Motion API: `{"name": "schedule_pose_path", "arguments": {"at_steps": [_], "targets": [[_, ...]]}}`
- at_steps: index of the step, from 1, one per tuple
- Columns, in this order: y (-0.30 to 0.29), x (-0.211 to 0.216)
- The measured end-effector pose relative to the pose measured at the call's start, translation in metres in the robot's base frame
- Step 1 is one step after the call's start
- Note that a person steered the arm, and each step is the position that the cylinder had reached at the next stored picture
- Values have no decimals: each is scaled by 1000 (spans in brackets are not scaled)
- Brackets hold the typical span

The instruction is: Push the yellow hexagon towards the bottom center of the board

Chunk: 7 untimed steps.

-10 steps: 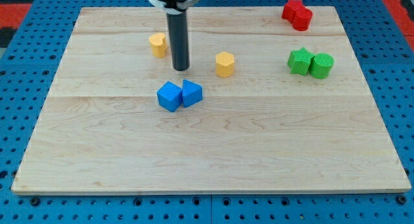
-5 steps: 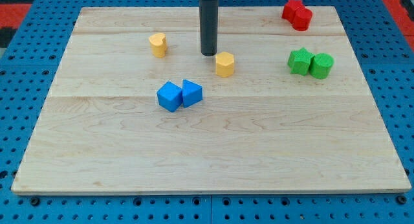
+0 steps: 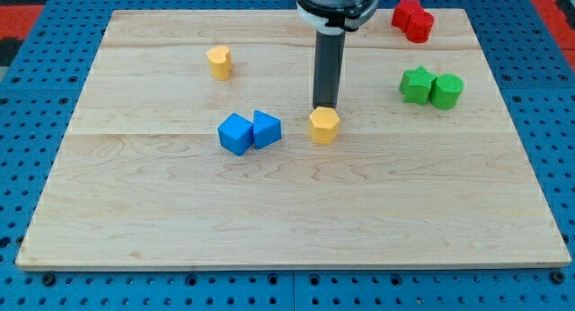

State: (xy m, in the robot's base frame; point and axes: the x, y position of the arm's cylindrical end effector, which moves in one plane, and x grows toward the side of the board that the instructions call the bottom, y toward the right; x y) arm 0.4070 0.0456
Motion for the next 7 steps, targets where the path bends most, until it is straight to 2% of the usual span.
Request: {"name": "schedule_pose_path", "arguments": {"at_steps": [5,6,7], "targets": [[0,124],[-6,118],[-11,59]]}}
